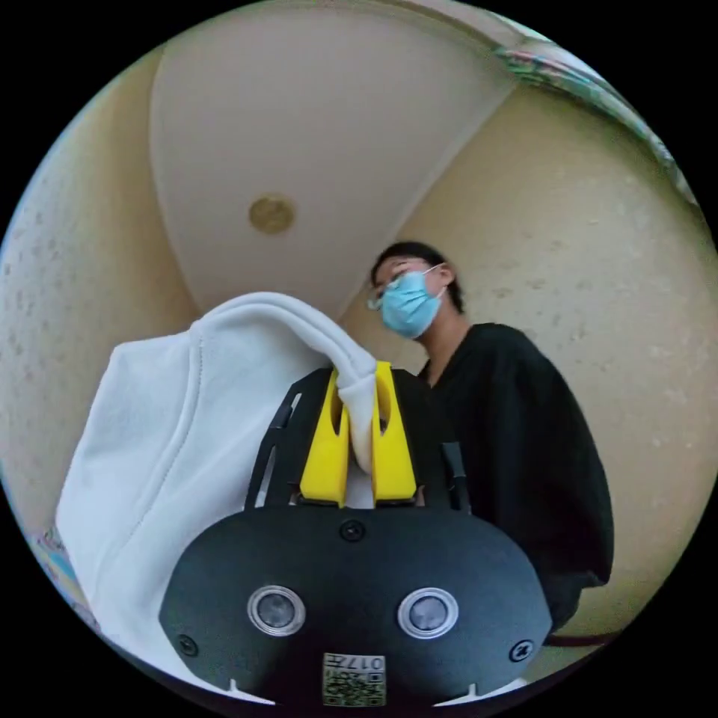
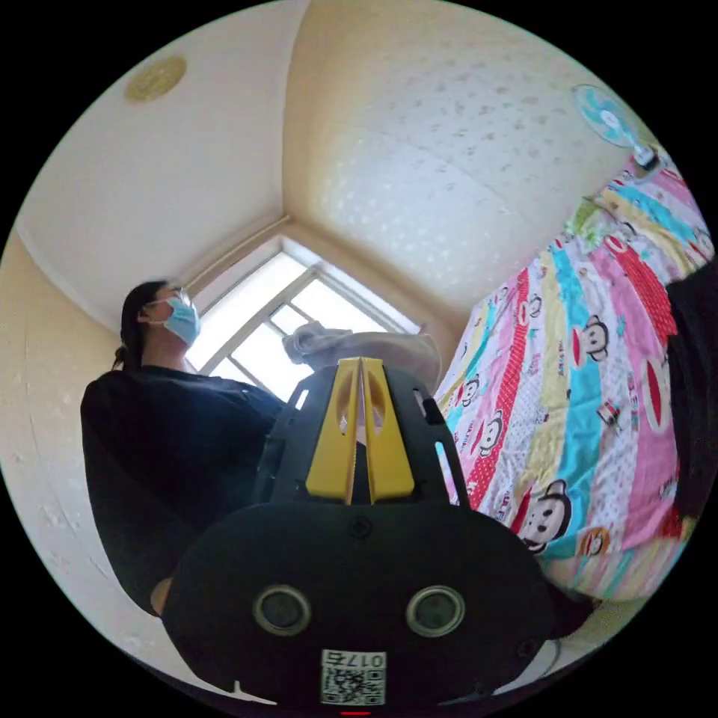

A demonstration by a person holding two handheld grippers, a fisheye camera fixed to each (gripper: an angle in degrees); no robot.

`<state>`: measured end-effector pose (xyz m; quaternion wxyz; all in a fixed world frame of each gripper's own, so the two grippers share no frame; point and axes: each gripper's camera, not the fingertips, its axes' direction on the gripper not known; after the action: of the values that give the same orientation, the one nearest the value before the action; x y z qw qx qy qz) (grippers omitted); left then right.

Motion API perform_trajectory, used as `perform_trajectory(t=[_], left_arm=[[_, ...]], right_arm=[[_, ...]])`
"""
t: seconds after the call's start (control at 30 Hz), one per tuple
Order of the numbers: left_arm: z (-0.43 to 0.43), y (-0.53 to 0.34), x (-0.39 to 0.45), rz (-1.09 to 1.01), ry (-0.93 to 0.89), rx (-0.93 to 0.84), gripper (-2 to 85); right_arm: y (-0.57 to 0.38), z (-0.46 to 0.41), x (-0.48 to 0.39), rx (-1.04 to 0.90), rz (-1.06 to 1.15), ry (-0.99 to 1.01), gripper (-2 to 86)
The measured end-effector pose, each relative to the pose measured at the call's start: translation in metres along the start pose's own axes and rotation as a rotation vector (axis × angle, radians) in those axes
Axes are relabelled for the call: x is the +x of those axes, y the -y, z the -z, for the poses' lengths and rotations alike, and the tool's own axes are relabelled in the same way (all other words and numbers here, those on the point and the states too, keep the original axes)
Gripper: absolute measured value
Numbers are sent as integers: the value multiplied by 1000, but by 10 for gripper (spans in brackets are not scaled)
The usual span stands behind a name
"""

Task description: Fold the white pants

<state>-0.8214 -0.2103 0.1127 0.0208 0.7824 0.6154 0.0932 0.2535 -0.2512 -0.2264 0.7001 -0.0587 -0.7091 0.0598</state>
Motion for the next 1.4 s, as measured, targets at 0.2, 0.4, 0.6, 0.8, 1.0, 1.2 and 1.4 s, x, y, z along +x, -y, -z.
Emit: perform_trajectory(t=[0.2,0.4,0.6,0.8,1.0,1.2,1.4], left_arm=[[-146,-12,-47,113,-452,117,46],[-310,-48,-47,167,-561,-58,47],[-423,-81,-53,265,-561,-218,50],[-459,-85,-41,327,-290,-401,52],[-438,-94,-29,483,197,-554,55],[-381,-165,-77,969,684,-548,60],[-354,-271,-106,1153,822,-526,47]], right_arm=[[62,-84,-49,-88,341,119,37],[70,-136,-44,-28,322,-106,249],[66,-210,27,-313,147,260,257],[28,-266,-6,-720,204,956,59],[87,-179,-20,-261,279,292,30],[150,-164,-115,7,486,24,29],[183,-185,-156,139,527,66,32]])
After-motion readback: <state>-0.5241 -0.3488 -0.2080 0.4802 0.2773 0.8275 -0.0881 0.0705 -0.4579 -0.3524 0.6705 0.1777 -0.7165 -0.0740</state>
